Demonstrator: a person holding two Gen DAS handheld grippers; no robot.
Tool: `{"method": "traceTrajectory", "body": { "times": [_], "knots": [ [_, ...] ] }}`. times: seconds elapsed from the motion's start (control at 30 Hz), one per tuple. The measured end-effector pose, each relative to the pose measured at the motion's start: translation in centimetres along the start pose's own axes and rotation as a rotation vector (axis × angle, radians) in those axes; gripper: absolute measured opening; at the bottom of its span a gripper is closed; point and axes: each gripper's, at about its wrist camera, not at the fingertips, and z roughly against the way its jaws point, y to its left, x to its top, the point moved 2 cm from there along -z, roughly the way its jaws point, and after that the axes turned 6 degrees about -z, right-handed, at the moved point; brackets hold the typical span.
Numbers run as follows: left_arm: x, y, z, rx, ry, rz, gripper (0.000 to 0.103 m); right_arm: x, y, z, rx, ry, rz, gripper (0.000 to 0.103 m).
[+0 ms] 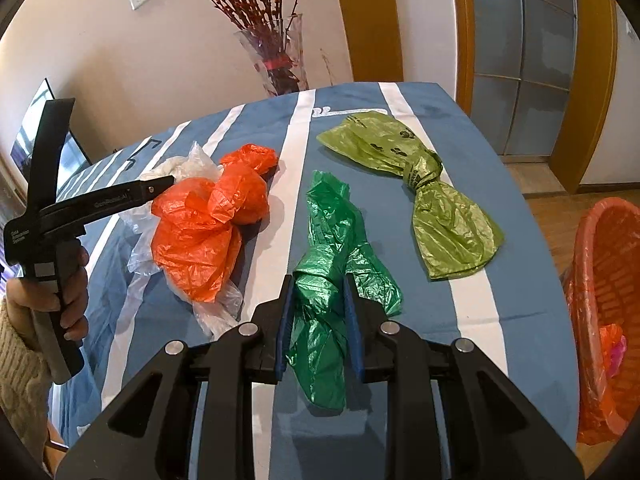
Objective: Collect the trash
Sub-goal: 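Grasp the green bag with the right gripper while the left gripper grasps the white bag, then carry both bags over the wastebasket and open both grippers to release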
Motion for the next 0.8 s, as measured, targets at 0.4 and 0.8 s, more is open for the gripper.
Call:
{"method": "traceTrajectory", "body": {
  "times": [0.4,0.8],
  "knots": [
    [0.3,0.1,4.1,0.06,-0.092,0.011,0.019,-0.2,0.0,2.7,0.002,-0.042,0.003,0.024],
    [1.3,-1.6,10.1,0.075,-0.183,0.018,0.019,-0.2,-1.1,7.6,0.007,-0.127,-0.009,0.024]
  ]
}}
